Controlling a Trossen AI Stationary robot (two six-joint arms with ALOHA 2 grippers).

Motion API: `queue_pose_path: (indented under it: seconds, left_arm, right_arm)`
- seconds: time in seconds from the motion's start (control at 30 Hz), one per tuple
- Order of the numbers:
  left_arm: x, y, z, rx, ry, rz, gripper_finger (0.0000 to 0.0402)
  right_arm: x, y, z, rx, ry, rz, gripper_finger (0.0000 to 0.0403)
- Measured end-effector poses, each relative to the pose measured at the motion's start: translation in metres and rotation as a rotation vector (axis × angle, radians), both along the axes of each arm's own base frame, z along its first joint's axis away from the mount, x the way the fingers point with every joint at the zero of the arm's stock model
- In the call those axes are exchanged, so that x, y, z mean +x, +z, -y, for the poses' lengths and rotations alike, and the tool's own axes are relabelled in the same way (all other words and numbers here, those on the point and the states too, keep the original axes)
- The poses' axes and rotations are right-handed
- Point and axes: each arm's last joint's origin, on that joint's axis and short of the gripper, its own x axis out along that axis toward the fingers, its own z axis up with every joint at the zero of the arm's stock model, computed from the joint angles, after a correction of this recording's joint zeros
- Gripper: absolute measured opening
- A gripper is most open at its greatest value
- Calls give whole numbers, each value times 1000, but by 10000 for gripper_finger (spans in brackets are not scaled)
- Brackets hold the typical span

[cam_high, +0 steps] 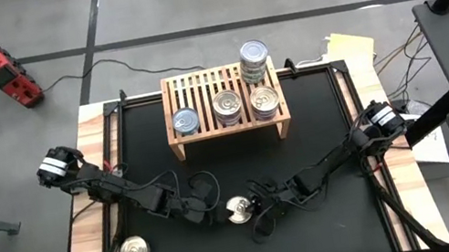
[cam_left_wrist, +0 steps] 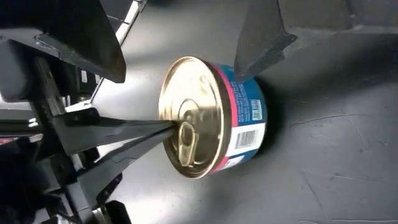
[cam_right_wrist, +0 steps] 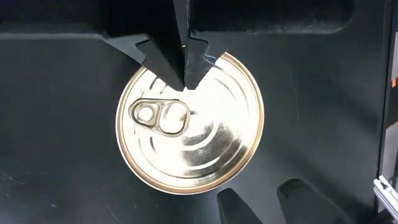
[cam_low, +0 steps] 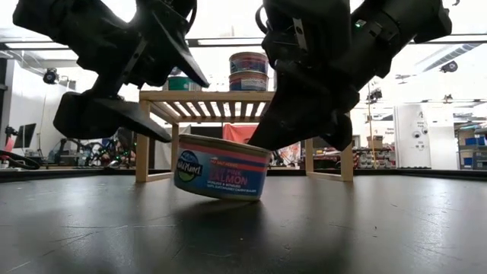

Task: Stack canned seafood by type on shelf
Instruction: Stack the blue pink tuna can on top of the blue pink tuna can on the shelf

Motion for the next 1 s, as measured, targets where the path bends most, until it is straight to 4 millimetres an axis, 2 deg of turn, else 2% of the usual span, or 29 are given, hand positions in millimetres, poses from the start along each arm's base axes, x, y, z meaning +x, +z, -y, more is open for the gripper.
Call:
queue_pose_path:
  seconds: [0.37,0.53,0.8,1.0]
  left_arm:
    - [0,0,-2,26,41,6,294]
    - [3,5,0,38,21,62,294]
    - [16,29,8,197,-58,142,294]
    - [23,41,14,265,-64,7,294]
  right_arm:
    - [-12,-10,-3,-35,21,-55,9]
    - [-12,-11,-3,-40,22,-50,9]
    - [-12,-11,-4,-44,19,-44,9]
    - [-11,-10,-4,-43,18,-41,9]
